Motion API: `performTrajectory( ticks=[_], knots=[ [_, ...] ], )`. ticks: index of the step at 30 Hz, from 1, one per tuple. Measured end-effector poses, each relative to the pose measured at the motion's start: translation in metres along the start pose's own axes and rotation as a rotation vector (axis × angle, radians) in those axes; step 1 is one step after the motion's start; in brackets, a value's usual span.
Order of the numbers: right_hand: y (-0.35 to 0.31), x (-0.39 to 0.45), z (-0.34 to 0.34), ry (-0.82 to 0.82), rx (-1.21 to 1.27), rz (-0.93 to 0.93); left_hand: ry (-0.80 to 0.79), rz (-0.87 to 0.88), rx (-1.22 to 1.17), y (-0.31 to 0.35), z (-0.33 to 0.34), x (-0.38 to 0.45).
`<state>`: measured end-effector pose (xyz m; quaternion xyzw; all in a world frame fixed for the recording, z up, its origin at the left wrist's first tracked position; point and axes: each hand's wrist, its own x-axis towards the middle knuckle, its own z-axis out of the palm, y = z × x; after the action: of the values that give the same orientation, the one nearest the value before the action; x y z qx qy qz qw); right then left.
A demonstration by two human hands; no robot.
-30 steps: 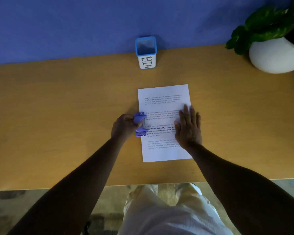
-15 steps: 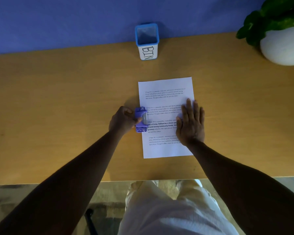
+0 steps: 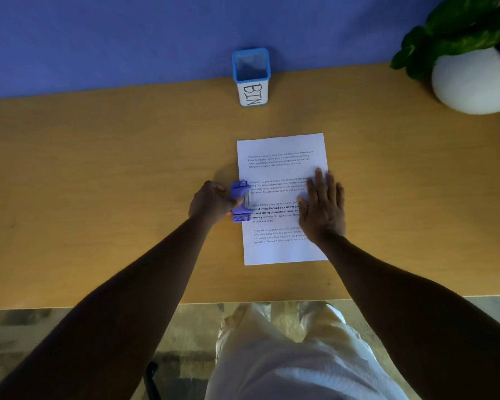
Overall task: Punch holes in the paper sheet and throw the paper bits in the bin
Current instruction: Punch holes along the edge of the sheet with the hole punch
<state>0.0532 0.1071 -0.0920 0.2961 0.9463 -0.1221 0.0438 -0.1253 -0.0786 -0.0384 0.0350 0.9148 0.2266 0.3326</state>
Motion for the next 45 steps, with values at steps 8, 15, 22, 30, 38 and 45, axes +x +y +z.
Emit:
performTrajectory(
  ticks=[8, 15, 22, 30, 38, 45],
  knots=[
    [-0.002, 0.004, -0.023, -0.057, -0.028, -0.022, 0.056, -0.012, -0.015, 0.004, 0.000, -0.010],
    [-0.004, 0.001, -0.033, -0.103, 0.016, 0.003, 0.119, 0.006, -0.015, 0.009, 0.001, -0.019],
    [0.001, -0.016, -0.042, -0.109, 0.081, 0.080, 0.150, 0.013, -0.034, 0.012, 0.003, -0.025],
    [0.012, -0.022, -0.055, -0.149, 0.151, 0.129, 0.301, -0.129, -0.337, 0.000, 0.014, -0.040],
    [0.015, -0.023, -0.067, -0.192, 0.229, 0.175, 0.141, -0.359, -0.481, -0.023, 0.032, -0.054],
    [0.018, -0.026, -0.068, -0.233, 0.253, 0.184, 0.107, -0.416, -0.430, -0.016, 0.046, -0.074]
  ],
)
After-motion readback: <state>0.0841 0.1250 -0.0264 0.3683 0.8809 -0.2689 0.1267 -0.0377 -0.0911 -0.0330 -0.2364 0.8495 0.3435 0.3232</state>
